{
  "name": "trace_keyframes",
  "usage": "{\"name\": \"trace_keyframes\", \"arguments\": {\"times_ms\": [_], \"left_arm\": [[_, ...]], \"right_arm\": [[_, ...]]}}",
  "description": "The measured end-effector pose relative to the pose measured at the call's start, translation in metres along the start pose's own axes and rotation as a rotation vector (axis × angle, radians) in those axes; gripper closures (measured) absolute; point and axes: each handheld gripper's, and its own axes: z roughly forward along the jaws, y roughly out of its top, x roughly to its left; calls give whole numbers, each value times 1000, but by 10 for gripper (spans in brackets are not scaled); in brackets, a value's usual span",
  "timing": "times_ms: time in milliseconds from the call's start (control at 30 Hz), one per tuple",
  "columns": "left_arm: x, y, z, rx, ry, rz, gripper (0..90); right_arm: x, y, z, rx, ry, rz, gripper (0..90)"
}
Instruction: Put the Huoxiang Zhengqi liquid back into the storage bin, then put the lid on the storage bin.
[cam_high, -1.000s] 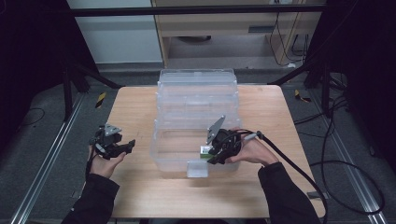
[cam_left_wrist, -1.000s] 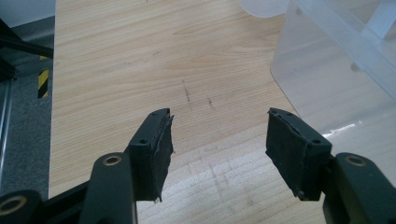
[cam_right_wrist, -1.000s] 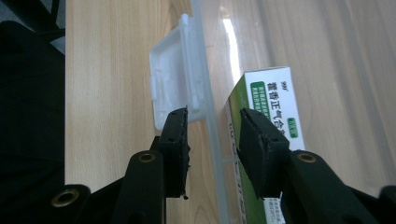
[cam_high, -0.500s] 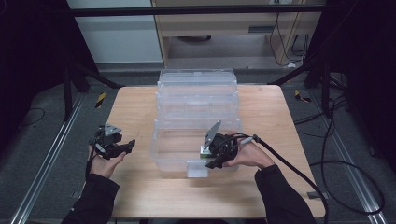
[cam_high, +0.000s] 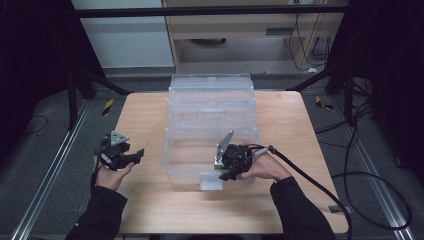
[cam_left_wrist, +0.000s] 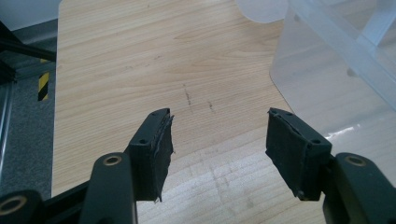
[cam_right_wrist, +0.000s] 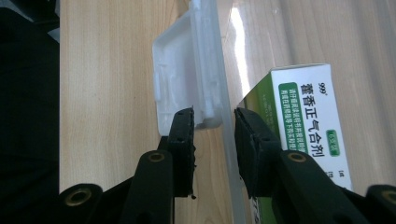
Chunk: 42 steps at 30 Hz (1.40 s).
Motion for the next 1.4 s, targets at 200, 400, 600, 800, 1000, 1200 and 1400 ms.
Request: {"name": "trace_keyframes", "arguments": {"times_ms": [200, 400, 600, 800, 1000, 1200, 1400], "left_arm": [[0, 0, -1, -11, -3, 0, 402], [-1, 3, -3, -23, -11, 5, 403], [-2, 8, -10, -49, -23, 15, 402], [-3, 16, -20, -89, -31, 29, 400], [-5, 27, -27, -120, -30, 47, 398], [-10, 40, -33, -149, -43, 79, 396], [-15, 56, -34, -158, -55, 129, 395]], "right_arm": [[-1, 0, 1, 1, -1, 10, 693], [-1, 0, 2, 1, 7, 14, 692], [-1, 0, 2, 1, 7, 16, 696], [-1, 0, 2, 0, 2, 11, 698], [0, 0, 2, -2, 0, 11, 698], [1, -1, 2, -7, -7, -1, 699], [1, -1, 2, -9, -8, -2, 699]]}}
